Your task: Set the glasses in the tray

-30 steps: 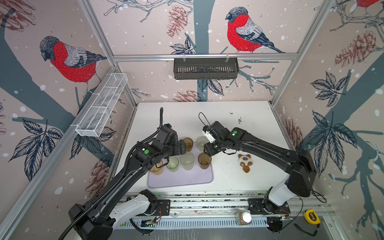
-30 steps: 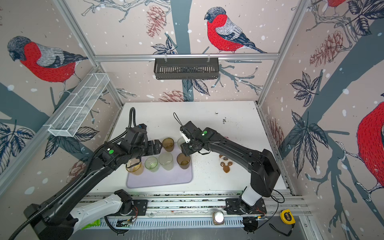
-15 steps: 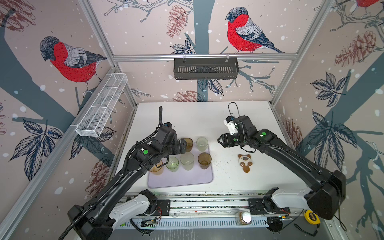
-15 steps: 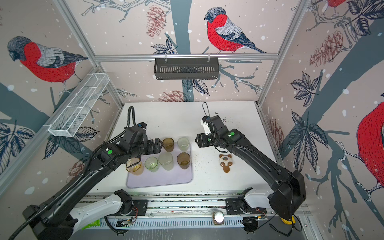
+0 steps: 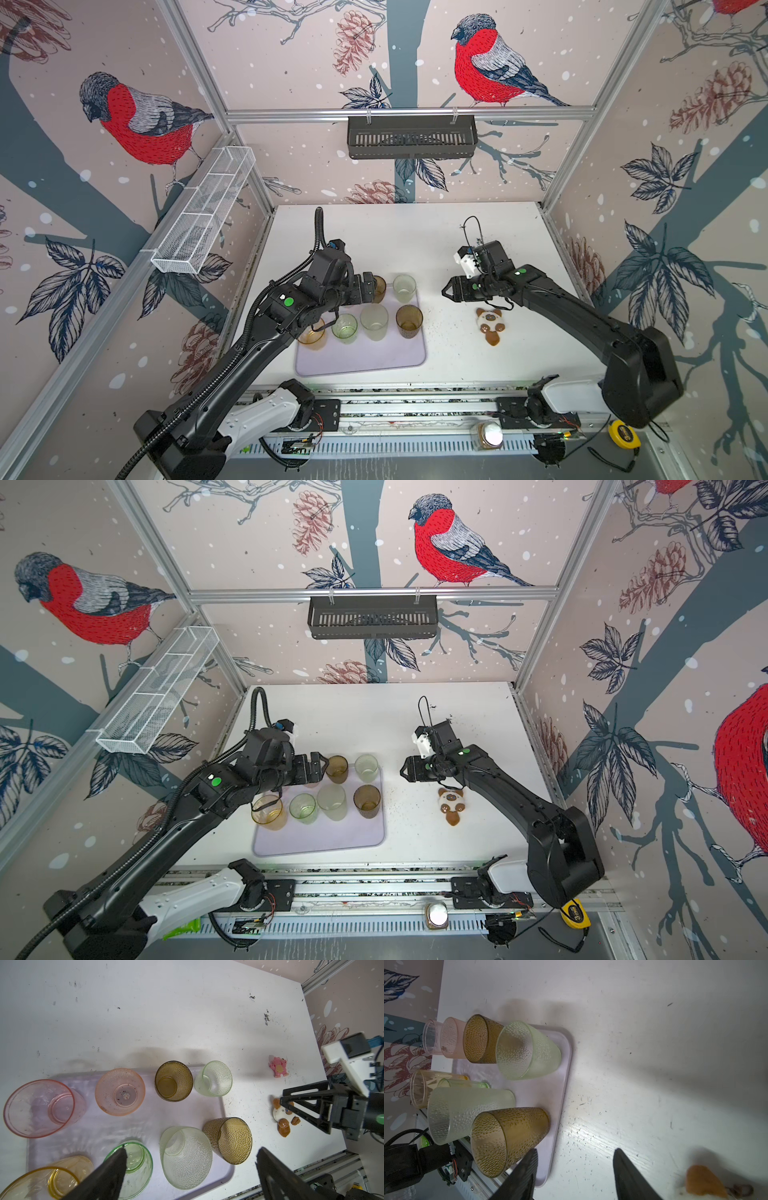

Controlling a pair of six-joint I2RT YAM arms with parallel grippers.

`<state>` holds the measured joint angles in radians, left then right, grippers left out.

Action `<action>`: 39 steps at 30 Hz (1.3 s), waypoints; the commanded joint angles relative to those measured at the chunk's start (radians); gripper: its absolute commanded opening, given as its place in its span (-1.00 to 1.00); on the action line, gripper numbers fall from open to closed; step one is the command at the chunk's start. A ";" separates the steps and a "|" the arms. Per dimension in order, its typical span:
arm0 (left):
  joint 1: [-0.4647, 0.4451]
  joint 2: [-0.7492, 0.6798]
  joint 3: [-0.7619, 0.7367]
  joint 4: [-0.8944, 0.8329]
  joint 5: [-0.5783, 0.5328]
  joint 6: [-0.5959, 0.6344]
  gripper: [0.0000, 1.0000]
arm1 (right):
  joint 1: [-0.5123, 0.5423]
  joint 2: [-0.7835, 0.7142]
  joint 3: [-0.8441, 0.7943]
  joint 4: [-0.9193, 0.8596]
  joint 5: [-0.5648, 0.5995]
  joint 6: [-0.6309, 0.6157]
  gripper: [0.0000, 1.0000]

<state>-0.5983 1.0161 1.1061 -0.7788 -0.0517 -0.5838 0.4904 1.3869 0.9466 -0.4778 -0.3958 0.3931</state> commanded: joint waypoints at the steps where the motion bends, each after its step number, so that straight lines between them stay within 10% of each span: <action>1: 0.000 0.005 0.020 0.030 0.009 0.021 0.94 | 0.001 0.035 -0.018 0.088 -0.063 -0.010 0.16; 39: 0.000 0.059 0.072 0.015 0.018 0.011 0.95 | 0.089 0.377 -0.059 0.400 -0.230 0.041 -0.30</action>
<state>-0.5983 1.0775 1.1713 -0.7677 -0.0269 -0.5697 0.5747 1.7542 0.8772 -0.1104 -0.6064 0.4206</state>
